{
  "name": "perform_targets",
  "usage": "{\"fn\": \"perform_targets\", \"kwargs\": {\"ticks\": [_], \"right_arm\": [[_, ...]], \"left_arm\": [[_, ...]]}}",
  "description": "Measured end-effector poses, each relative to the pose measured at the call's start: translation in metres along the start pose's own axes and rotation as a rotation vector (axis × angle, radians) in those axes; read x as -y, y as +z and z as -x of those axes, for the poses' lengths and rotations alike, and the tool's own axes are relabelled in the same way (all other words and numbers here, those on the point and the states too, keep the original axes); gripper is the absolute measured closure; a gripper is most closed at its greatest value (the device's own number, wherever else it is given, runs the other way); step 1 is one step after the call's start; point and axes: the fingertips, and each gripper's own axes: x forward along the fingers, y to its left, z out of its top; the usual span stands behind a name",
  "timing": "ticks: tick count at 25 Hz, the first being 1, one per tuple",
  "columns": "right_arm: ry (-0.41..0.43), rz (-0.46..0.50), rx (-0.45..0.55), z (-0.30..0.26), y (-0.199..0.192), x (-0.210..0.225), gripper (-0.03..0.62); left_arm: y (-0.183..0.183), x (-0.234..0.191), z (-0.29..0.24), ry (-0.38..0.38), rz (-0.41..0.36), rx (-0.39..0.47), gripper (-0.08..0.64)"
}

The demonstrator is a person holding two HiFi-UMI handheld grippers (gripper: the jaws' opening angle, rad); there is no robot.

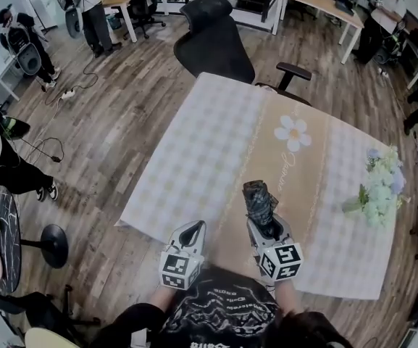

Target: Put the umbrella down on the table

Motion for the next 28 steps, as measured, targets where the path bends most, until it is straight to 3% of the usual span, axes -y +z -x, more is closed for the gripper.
{"fn": "perform_targets", "kwargs": {"ticks": [5, 13, 18, 23, 28], "right_arm": [[0.012, 0.028, -0.004, -0.011, 0.006, 0.024, 0.374], [-0.068, 0.094, -0.032, -0.043, 0.040, 0.082, 0.374], [-0.120, 0.119, -0.060, -0.038, 0.034, 0.079, 0.374], [-0.110, 0.134, -0.108, -0.050, 0.024, 0.076, 0.374], [-0.044, 0.148, -0.151, -0.102, 0.045, 0.089, 0.374]], "left_arm": [[-0.009, 0.005, -0.012, 0.026, 0.037, -0.001, 0.541], [0.001, -0.001, -0.042, 0.018, 0.026, -0.027, 0.541], [-0.011, -0.008, -0.022, -0.007, 0.007, -0.031, 0.541], [-0.016, -0.011, -0.019, -0.028, -0.001, -0.040, 0.541], [-0.004, -0.017, -0.052, -0.031, -0.002, -0.070, 0.541]]}}
